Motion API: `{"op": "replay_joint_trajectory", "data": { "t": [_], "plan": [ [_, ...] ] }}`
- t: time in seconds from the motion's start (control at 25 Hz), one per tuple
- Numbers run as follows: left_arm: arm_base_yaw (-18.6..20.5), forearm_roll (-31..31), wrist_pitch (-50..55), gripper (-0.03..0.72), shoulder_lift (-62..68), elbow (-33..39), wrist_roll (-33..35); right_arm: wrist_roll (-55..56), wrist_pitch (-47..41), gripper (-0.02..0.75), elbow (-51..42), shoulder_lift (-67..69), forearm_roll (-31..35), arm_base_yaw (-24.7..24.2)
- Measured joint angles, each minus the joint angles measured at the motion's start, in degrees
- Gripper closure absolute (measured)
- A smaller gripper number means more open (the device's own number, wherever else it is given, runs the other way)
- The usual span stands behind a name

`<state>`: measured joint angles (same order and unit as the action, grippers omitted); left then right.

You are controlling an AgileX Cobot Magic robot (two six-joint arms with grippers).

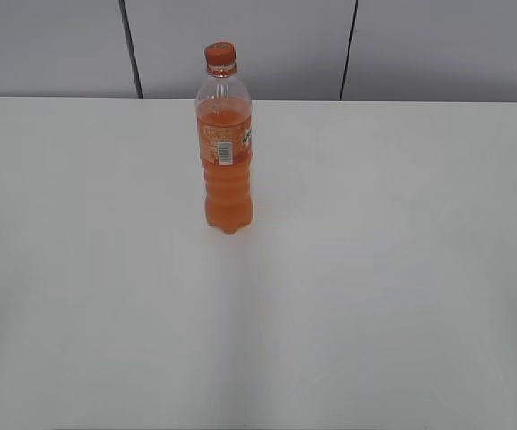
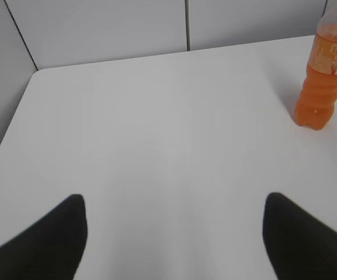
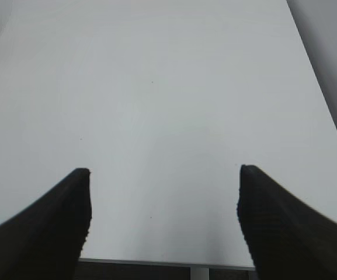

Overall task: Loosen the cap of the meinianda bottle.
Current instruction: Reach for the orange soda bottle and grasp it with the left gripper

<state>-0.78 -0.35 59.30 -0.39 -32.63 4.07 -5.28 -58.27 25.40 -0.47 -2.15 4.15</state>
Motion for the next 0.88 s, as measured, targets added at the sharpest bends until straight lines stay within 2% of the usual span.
{"op": "replay_joint_trajectory", "data": {
  "t": [0.88],
  "plan": [
    [0.0, 0.4, 0.0, 0.126, 0.0, 0.0, 0.0, 0.0, 0.1, 0.152, 0.0, 0.0, 0.0, 0.0]
  ]
}}
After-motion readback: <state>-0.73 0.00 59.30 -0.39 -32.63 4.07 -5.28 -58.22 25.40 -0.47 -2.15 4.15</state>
